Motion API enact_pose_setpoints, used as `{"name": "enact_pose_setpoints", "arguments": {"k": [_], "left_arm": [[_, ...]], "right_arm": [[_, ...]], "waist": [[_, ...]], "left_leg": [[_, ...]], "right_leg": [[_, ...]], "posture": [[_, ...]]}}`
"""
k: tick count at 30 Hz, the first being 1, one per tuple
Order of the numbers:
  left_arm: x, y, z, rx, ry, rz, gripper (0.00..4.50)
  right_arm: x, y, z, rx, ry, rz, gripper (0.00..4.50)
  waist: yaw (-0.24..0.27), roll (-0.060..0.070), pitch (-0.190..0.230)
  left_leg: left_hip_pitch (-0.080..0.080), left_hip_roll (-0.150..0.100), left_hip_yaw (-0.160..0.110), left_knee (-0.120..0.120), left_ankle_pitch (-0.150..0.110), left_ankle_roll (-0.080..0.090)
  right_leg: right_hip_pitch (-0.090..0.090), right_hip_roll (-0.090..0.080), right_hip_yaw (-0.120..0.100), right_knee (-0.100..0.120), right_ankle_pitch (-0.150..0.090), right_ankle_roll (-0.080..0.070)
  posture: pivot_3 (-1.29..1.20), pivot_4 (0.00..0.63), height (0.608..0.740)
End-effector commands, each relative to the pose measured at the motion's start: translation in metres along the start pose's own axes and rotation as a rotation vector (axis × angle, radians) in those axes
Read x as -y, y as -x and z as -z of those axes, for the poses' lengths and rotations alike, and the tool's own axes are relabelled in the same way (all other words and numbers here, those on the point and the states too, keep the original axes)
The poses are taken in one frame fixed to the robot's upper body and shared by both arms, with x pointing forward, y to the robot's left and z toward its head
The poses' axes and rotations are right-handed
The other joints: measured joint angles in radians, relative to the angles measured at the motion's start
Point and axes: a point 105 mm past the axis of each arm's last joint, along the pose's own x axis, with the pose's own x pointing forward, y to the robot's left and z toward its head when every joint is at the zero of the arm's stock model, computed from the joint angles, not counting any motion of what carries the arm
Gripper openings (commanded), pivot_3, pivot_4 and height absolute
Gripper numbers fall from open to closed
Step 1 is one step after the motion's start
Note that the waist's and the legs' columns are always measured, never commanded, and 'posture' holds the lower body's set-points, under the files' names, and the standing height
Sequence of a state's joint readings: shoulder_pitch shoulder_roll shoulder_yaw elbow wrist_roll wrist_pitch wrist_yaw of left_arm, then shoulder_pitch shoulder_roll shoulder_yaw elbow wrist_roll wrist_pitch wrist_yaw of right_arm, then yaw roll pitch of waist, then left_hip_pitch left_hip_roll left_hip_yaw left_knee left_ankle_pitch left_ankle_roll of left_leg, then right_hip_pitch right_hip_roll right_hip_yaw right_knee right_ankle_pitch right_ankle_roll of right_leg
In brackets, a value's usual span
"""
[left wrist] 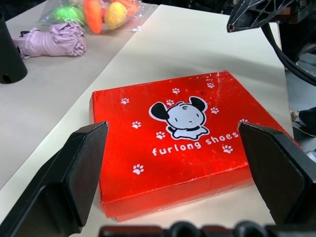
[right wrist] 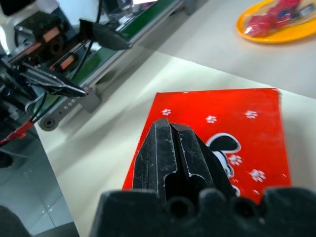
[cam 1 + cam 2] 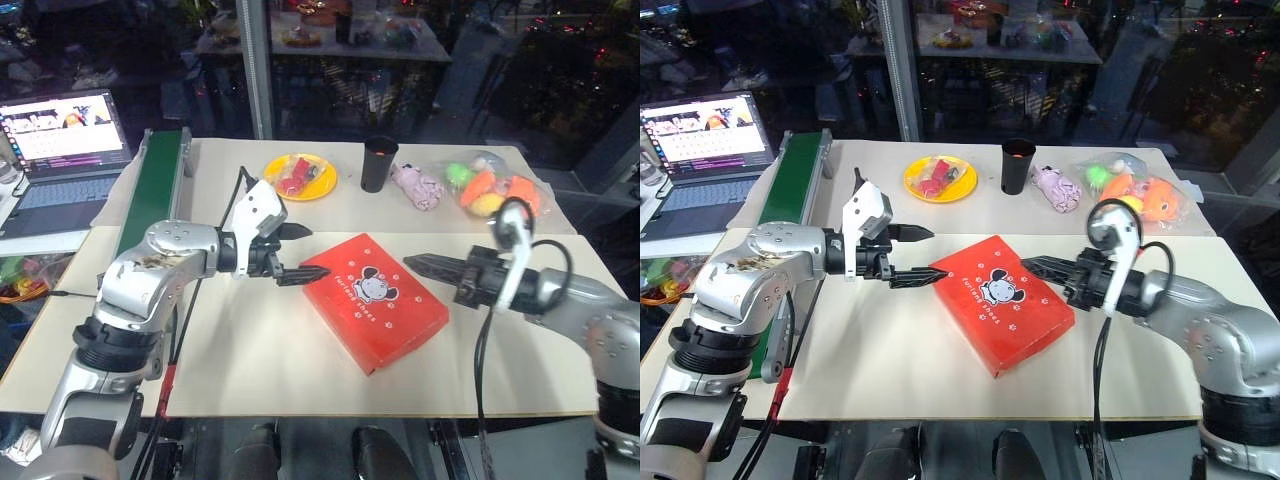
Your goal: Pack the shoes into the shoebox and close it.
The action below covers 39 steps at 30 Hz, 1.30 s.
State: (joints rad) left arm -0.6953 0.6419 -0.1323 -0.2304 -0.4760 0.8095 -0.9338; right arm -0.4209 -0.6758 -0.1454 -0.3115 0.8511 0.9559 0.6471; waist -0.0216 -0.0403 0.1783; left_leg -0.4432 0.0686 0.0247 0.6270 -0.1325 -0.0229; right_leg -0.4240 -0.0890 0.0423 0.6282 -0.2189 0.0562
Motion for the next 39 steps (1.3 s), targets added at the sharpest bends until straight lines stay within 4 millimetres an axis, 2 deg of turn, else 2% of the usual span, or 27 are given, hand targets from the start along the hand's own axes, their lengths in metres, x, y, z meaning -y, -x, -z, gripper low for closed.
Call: {"name": "enact_pose_setpoints", "arguments": {"k": [1,7,13,15,17,19,22,24,26,27,29,34,39], "left_arm": [[0.000,0.006,-0.011,0.032,-0.038,-0.016,4.50],[0.001,0.007,-0.010,0.031,-0.033,-0.023,4.50],[0.002,0.008,-0.007,0.035,-0.019,-0.035,4.50],[0.002,0.008,-0.005,0.040,-0.005,-0.038,4.50],[0.001,0.008,-0.003,0.054,0.012,-0.045,4.50],[0.000,0.007,-0.002,0.072,0.038,-0.057,4.50],[0.001,0.003,-0.002,0.114,0.065,-0.061,4.50],[0.003,-0.003,-0.001,0.162,0.126,-0.073,4.50],[0.002,-0.006,0.007,0.171,0.167,-0.103,4.50],[0.000,-0.007,0.014,0.175,0.186,-0.127,4.50],[-0.005,-0.007,0.027,0.181,0.208,-0.174,4.50],[-0.011,-0.006,0.047,0.231,0.254,-0.250,4.50],[-0.006,-0.007,0.084,0.195,0.246,-0.316,4.50]], "right_arm": [[0.013,-0.029,0.021,-0.086,0.095,0.044,0.06],[0.023,-0.058,0.060,-0.215,0.147,0.023,0.06],[0.027,-0.062,0.082,-0.283,0.216,0.017,0.06],[0.030,-0.059,0.076,-0.253,0.239,0.043,0.06],[0.030,-0.054,0.055,-0.175,0.238,0.059,0.58],[0.028,-0.044,0.032,-0.109,0.261,0.064,1.00],[0.031,-0.025,0.009,-0.061,0.301,0.120,2.07],[0.039,-0.003,-0.006,-0.030,0.325,0.211,2.74],[0.048,0.017,-0.009,-0.027,0.342,0.297,3.54],[0.053,0.027,-0.006,-0.033,0.341,0.343,3.74],[0.062,0.044,0.002,-0.038,0.325,0.424,4.47],[0.073,0.079,0.037,-0.050,0.268,0.596,4.49],[0.063,0.089,0.072,-0.027,0.183,0.654,4.49]], "waist": [[0.003,0.000,0.000],[0.009,0.000,0.000],[0.006,0.000,0.000],[0.004,-0.001,0.000],[0.006,-0.001,0.000],[0.007,-0.001,0.000],[0.011,0.000,0.000],[0.015,0.000,0.000],[0.019,-0.001,0.000],[0.019,-0.001,0.000],[0.021,-0.001,0.000],[0.019,-0.001,0.000],[0.012,0.000,-0.001]], "left_leg": [[0.000,0.000,0.000,0.000,0.000,0.000],[-0.002,0.000,0.000,0.000,0.000,0.000],[0.000,0.000,0.000,0.001,0.000,0.000],[0.001,0.000,0.000,0.001,0.000,0.000],[0.001,0.000,0.000,0.001,0.000,0.000],[0.001,0.000,0.000,0.001,0.000,0.000],[-0.001,0.000,0.000,0.001,0.000,0.000],[-0.002,0.000,0.000,0.001,0.000,0.000],[-0.002,0.000,0.000,0.000,0.000,0.000],[-0.002,0.000,0.000,0.000,0.000,0.000],[-0.001,0.000,0.000,0.000,0.000,0.000],[-0.001,0.000,0.000,0.001,0.000,0.000],[0.000,0.000,0.000,0.000,0.000,0.000]], "right_leg": [[0.000,0.000,0.000,0.000,0.000,0.000],[-0.001,0.000,0.000,0.000,0.001,0.001],[0.000,0.000,0.000,0.000,0.000,0.001],[0.001,0.000,0.000,0.001,0.000,0.001],[0.001,0.000,0.000,0.001,0.000,0.000],[0.001,0.000,0.000,0.001,0.000,0.000],[0.000,0.000,0.000,0.001,0.000,0.001],[-0.001,0.000,-0.001,0.000,0.002,0.003],[-0.001,-0.001,-0.001,0.000,0.002,0.004],[0.000,0.000,-0.001,0.000,0.002,0.004],[0.000,0.000,-0.001,0.000,0.001,0.002],[0.000,0.000,-0.001,0.000,0.000,0.000],[0.001,-0.001,0.000,0.000,0.000,0.000]], "posture": [[0.00,0.150,0.736],[0.00,0.150,0.736],[0.00,0.150,0.736],[0.00,0.150,0.736],[0.00,0.150,0.736],[0.00,0.150,0.736],[0.00,0.150,0.736],[0.00,0.150,0.736],[0.00,0.150,0.736],[0.00,0.150,0.736],[0.00,0.150,0.736],[0.00,0.150,0.736],[0.00,0.150,0.736]]}}
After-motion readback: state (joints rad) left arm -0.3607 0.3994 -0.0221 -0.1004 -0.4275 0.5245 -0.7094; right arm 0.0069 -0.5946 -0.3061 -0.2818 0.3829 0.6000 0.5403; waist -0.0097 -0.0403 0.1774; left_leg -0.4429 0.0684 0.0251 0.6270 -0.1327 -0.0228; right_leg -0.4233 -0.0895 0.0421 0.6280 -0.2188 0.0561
